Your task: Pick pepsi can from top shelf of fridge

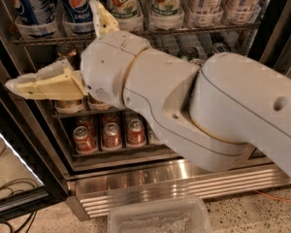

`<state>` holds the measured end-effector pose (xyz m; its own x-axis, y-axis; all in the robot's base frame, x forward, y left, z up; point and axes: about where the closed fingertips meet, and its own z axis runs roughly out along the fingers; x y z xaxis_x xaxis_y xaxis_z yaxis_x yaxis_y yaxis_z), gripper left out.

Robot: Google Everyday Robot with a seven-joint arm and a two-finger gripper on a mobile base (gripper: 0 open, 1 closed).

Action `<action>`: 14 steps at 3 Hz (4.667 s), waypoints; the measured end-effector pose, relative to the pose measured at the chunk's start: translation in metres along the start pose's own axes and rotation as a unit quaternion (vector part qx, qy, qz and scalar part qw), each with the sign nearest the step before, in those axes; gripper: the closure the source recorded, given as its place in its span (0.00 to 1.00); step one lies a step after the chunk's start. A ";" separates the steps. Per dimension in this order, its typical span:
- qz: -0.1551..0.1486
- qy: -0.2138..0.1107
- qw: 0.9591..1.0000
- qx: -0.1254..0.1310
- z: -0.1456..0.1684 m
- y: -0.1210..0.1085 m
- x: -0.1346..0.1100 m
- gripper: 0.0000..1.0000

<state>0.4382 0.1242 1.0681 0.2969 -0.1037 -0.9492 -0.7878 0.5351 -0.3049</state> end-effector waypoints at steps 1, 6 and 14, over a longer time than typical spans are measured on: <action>0.002 -0.014 1.000 -0.004 0.022 -0.002 -0.002 0.00; 0.008 -0.051 0.999 0.004 0.074 -0.011 -0.016 0.18; 0.051 0.015 0.994 0.093 0.099 -0.002 0.007 0.34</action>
Offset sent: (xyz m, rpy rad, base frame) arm 0.0478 0.0422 0.0073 0.0964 -0.0107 0.0270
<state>0.4955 0.2051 1.0693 0.2014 -0.0646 -0.9774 -0.6993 0.6892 -0.1896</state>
